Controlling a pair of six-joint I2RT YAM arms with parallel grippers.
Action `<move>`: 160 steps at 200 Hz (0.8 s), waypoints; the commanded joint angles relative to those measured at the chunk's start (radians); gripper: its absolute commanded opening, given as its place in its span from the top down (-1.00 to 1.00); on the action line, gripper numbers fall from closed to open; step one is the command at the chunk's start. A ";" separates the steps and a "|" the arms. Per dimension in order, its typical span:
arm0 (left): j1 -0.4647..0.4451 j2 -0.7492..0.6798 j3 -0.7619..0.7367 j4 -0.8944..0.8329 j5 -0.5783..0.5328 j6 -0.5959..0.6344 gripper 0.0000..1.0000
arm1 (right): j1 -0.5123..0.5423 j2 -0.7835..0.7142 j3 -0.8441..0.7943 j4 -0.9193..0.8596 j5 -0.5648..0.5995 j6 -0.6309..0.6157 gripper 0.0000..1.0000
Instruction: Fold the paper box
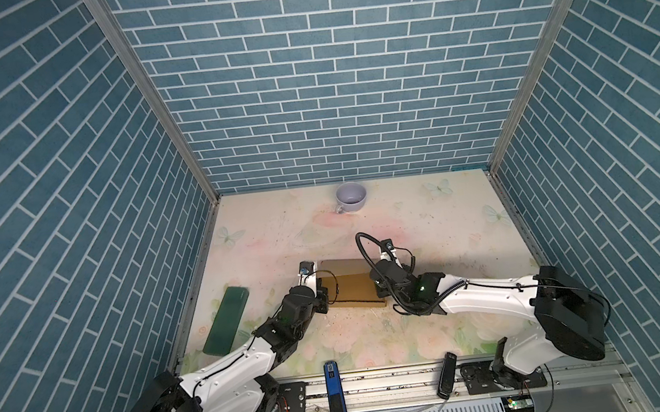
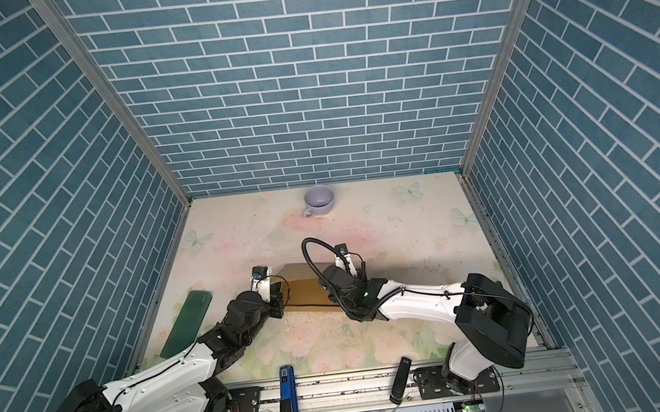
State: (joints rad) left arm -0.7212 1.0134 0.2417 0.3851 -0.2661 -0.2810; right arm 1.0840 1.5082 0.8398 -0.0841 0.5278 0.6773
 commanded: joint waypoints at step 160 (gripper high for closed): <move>-0.016 -0.044 -0.089 -0.027 0.010 -0.007 1.00 | 0.096 -0.003 -0.034 -0.015 -0.067 0.074 0.59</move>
State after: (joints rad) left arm -0.7254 0.9504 0.1665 0.3843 -0.2768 -0.2848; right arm 1.1675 1.5085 0.8307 -0.0940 0.4694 0.7109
